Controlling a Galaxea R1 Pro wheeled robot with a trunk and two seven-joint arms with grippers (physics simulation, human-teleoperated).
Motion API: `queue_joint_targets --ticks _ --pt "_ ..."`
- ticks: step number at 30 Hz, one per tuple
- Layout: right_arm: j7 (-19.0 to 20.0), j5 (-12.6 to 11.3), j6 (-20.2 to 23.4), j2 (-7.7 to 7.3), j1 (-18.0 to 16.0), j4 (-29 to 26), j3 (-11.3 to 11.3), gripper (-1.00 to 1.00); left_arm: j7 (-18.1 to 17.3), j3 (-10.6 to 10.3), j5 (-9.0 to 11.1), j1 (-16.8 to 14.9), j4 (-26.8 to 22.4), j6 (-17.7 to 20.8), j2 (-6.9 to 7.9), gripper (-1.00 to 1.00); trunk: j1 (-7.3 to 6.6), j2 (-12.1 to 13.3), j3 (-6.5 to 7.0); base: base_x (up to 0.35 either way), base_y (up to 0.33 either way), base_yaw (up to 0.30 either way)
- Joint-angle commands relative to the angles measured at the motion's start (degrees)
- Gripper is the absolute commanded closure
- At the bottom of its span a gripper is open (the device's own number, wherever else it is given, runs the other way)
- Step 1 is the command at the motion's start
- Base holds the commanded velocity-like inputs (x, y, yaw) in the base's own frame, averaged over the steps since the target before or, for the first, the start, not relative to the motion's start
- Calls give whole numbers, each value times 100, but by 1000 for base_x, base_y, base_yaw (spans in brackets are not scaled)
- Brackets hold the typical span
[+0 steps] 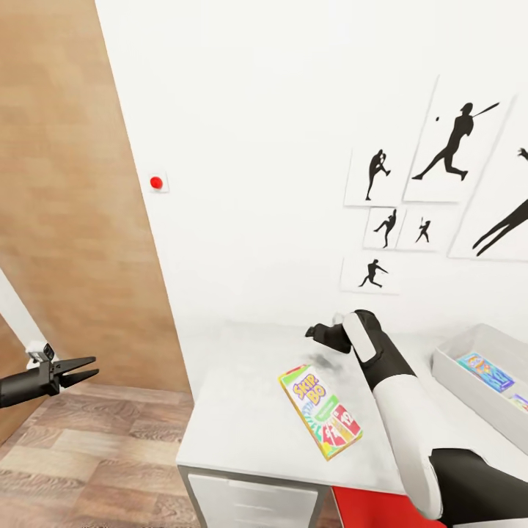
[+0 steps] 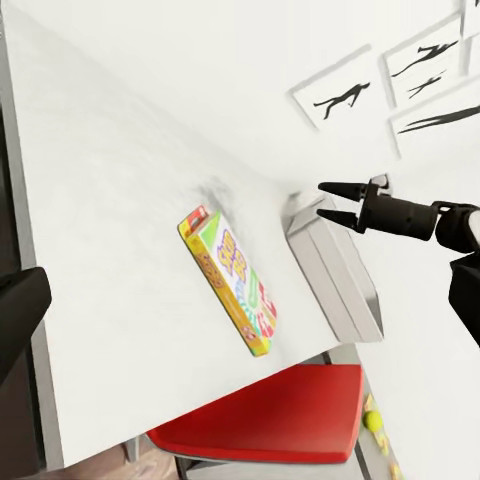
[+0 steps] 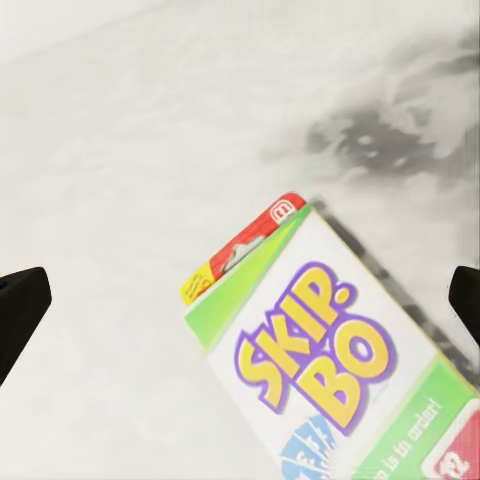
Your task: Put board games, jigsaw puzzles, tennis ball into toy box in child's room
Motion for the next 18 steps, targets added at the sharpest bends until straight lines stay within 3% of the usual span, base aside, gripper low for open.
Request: queue_joint_targets --ticks 1,11,18 --pt "-56 -66 10 -13 -5 -7 -19 -100 -23 -34 24 -7 2 60 5 -100 4 -14 -23 17 -14 2" --pt "-52 -79 6 -46 -5 -2 -13 -100 -23 -34 24 -7 2 60 11 -100 4 -14 -52 5 -4 -8" --pt "-49 -81 5 -46 -5 0 -16 -100 -23 -34 24 -7 2 60 21 -100 4 -14 -53 0 0 -210"
